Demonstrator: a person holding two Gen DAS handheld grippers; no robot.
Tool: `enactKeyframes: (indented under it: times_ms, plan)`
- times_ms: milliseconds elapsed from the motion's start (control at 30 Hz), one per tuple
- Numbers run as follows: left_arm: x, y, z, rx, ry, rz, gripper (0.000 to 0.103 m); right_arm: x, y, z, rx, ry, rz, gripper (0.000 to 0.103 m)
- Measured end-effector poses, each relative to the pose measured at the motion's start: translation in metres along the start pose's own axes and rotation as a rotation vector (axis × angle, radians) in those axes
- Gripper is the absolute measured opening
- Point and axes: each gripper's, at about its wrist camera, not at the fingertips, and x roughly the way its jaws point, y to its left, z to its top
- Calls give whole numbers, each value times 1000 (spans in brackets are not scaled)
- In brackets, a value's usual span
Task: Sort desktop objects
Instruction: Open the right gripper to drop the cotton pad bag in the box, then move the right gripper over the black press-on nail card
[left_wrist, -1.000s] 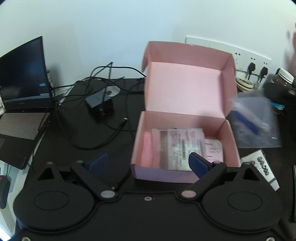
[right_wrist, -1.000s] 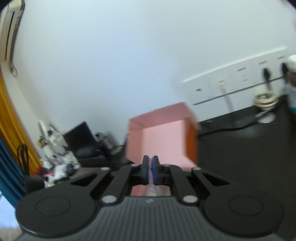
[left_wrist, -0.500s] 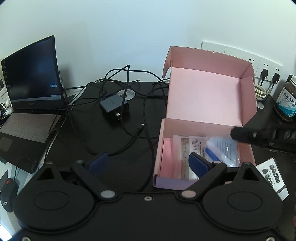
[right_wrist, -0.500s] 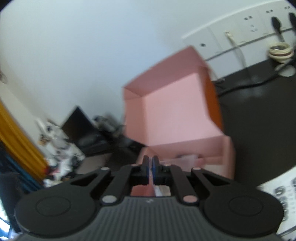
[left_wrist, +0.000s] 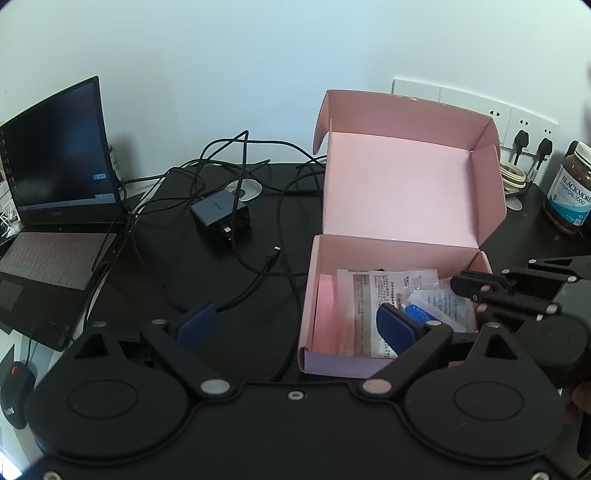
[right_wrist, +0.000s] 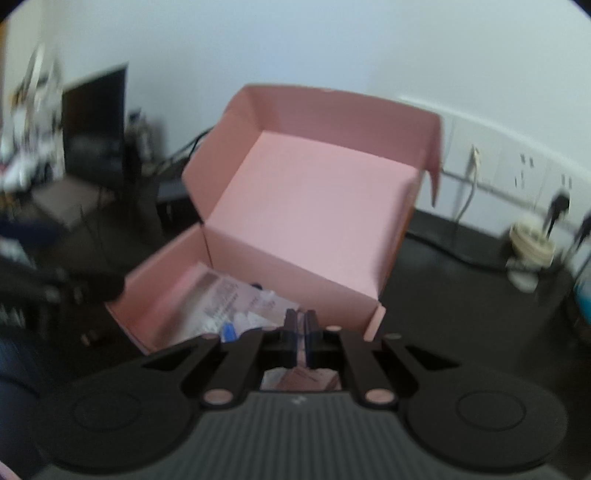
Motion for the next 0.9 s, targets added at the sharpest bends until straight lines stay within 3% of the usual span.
enactKeyframes:
  times_ms: [100, 200, 367, 433, 533, 700, 833, 900]
  plan:
    - [-1, 1, -1, 0, 2, 2, 95, 1, 13, -2, -124, 8, -55, 13]
    - [-1, 3, -1, -6, 4, 6, 95, -6, 17, -4, -196, -37, -81, 49]
    - [-5, 2, 1, -13, -5, -9, 95, -46, -3, 2, -110, -183, -65, 57]
    - [-6, -1, 3, -14, -8, -21, 95, -63, -23, 0, -53, -203, -110, 68]
    - [-6, -11, 4, 0, 1, -73, 95, -77, -57, -18, 14, -158, -176, 70]
    - [-13, -49, 1, 112, -4, -204, 95, -77, -104, -62, 115, 21, -279, 70]
    - [-16, -78, -3, 166, 3, -259, 95, -81, -114, -89, 134, 143, -245, 70]
    - [-15, -86, -7, 170, 19, -282, 95, -85, -111, -99, 120, 155, -186, 70]
